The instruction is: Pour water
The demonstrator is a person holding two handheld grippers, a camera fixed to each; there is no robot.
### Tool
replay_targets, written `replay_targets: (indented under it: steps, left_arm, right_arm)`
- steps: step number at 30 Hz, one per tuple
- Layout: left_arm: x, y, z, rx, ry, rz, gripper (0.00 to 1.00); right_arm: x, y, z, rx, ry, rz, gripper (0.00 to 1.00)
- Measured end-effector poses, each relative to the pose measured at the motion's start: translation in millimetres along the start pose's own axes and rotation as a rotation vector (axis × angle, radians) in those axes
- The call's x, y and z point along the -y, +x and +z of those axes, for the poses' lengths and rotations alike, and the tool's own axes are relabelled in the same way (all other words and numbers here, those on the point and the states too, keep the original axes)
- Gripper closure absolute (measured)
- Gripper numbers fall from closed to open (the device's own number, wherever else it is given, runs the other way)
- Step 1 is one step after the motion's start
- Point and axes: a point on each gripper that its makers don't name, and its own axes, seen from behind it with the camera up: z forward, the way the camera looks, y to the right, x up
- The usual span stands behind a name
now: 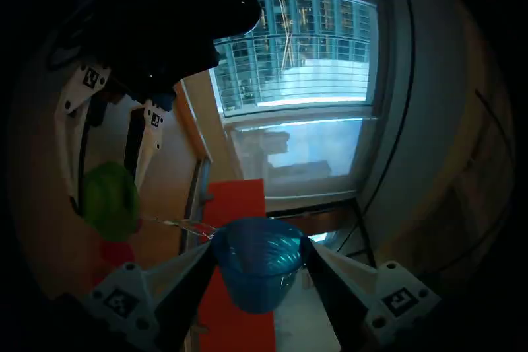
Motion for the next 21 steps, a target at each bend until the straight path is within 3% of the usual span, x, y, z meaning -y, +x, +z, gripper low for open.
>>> replay_targets:
  steps: [21]
  left_arm:
    - [2.8,3.0,1.3,-0.010,0.008,-0.008,0.14]
  right_arm:
    - [-10.3,6.2,1.4,-0.003,-0.017,-0.100,0.08]
